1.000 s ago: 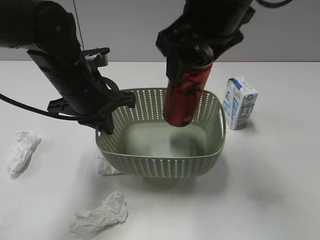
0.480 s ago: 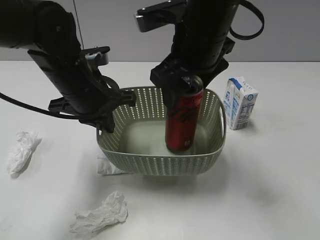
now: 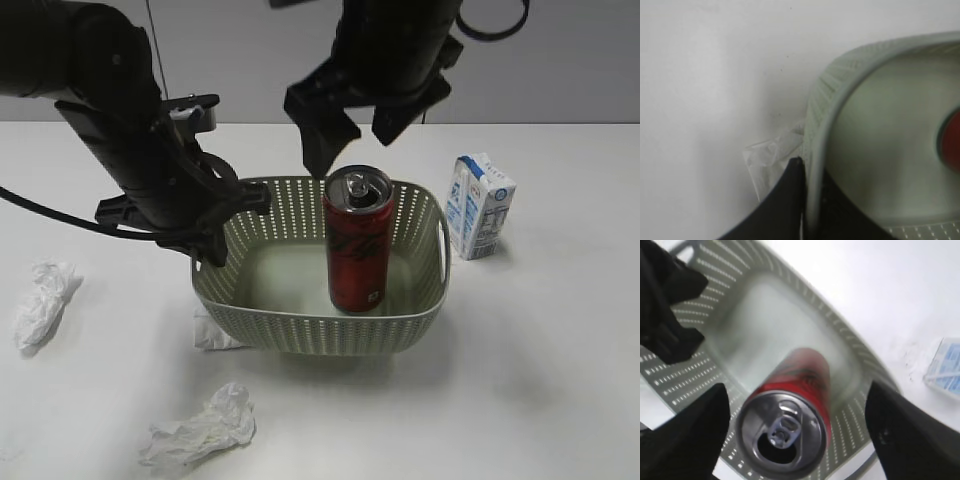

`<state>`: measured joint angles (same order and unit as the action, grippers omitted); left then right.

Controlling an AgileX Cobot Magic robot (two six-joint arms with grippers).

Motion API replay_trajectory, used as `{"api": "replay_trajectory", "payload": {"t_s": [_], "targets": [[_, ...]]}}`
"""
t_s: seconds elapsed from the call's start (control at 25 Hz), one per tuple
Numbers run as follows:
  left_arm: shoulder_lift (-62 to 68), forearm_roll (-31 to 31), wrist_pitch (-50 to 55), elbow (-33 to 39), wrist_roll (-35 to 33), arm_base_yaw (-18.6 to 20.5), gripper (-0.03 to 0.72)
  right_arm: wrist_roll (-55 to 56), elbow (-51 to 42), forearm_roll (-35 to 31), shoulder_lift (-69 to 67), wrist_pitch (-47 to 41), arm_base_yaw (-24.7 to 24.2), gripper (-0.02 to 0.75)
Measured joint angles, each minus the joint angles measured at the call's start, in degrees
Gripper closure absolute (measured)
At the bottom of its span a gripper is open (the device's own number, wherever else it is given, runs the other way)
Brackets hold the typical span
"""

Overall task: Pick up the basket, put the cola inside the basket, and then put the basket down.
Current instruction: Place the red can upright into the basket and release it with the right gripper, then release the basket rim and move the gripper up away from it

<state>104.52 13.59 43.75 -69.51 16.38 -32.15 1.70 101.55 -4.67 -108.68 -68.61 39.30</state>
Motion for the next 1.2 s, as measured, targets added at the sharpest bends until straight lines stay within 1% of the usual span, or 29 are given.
{"api": "replay_trajectory", "payload": {"t_s": [0.16, 0.28, 0.48, 0.6, 0.76, 0.84, 1.0, 1.2], "targets": [[0.0, 0.0, 0.0, 0.0, 0.0, 0.0, 0.690, 0.1, 6.1, 0.9, 1.4, -0.1, -1.7, 0.102], [0.0, 0.0, 0.0, 0.0, 0.0, 0.0, 0.690, 0.1, 7.7, 1.9, 2.1, 0.0, -5.6, 0.106], [0.0, 0.0, 0.3, 0.0, 0.0, 0.0, 0.690, 0.3, 7.5, 2.5, 2.9, 0.0, -15.7, 0.115], [0.0, 0.0, 0.8, 0.0, 0.0, 0.0, 0.690, 0.3, 5.5, 2.6, 5.5, 0.0, -21.6, 0.127], [0.0, 1.2, 1.0, 0.0, 0.0, 0.0, 0.690, 0.2, -1.5, 3.1, 11.6, 0.1, -27.8, 0.141], [0.0, 1.7, 1.1, -0.1, 0.0, 0.0, 0.690, 0.0, -6.5, 4.1, 15.4, 0.1, -29.3, 0.143], [0.2, 1.8, 1.6, -2.4, 0.5, 0.0, 0.690, -0.1, -18.6, 6.2, 25.3, 1.5, -29.7, 0.144], [2.7, 1.3, 2.4, -6.9, 1.8, 0.5, 0.690, -0.2, -36.0, 6.1, 40.7, 7.6, -29.7, 0.144]]}}
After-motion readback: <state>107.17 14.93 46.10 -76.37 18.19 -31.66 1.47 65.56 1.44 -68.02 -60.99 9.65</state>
